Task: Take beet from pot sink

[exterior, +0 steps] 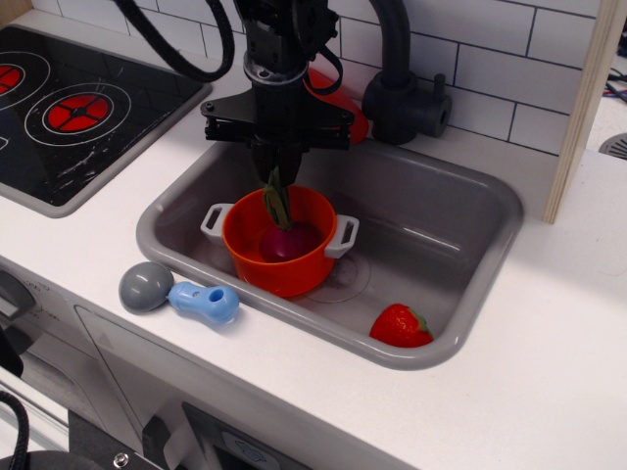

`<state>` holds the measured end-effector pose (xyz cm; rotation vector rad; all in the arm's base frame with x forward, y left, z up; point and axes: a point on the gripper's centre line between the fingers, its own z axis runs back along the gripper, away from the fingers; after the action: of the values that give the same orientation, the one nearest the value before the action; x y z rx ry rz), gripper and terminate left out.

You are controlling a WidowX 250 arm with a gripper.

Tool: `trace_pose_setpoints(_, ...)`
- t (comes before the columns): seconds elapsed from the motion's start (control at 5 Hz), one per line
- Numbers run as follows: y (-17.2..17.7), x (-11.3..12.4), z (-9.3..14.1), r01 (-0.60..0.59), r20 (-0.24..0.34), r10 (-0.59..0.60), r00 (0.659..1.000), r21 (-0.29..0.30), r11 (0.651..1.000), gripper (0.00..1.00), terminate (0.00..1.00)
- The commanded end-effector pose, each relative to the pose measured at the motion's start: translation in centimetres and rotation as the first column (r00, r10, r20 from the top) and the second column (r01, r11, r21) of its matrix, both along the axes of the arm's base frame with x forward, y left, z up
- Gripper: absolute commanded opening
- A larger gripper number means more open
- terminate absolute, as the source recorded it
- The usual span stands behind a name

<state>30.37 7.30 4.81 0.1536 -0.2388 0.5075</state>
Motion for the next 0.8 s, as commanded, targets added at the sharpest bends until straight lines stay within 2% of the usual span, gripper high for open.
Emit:
trace_pose_setpoints(0.0,-0.8,0.0,7.5,-0.07,0.082,0.077,0.994,-0.084,0.994,0.0,0.0)
trace_pose_setpoints(0.2,-2.2,-0.4,9.4,-0.082,0.068,0.092,0.993,-0.143,0.986,0.0,0.0)
trace_pose_setpoints(0.4,-4.6,-0.7,9.3,-0.056,0.062,0.067,0.996,-0.167,0.984,0.0,0.0)
trace_pose_setpoints(0.6,-7.3,0.0,7.6,-0.035,0.113,0.053,0.992,-0.153,0.988,0.0,0.0)
